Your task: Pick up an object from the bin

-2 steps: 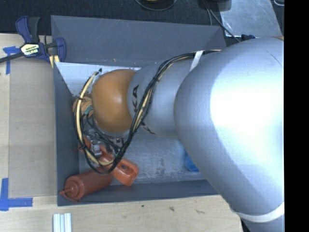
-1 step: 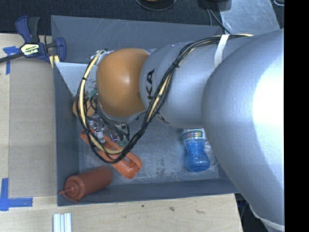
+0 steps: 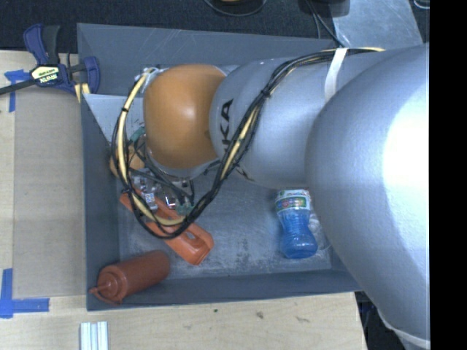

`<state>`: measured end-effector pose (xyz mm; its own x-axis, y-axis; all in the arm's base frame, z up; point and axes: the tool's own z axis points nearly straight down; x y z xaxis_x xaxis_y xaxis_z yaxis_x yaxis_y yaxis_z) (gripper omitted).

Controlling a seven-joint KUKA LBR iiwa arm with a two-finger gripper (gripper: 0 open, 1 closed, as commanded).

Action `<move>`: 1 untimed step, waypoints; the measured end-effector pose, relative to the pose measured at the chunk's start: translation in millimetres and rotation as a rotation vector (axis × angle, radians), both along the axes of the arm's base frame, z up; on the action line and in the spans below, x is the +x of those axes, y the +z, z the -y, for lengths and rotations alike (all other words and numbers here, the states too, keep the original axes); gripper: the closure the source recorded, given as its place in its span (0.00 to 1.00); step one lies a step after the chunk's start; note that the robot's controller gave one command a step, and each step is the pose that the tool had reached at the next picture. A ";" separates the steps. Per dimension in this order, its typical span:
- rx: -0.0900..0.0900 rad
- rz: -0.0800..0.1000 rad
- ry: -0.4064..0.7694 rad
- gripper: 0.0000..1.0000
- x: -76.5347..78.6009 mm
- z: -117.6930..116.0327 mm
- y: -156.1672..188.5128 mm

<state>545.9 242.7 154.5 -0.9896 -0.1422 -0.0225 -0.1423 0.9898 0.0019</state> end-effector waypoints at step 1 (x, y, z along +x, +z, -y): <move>0.003 0.007 -0.027 1.00 0.2 1.2 100.9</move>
Offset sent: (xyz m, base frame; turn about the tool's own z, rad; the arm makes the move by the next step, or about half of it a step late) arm 0.0115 -0.0130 0.1214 0.0342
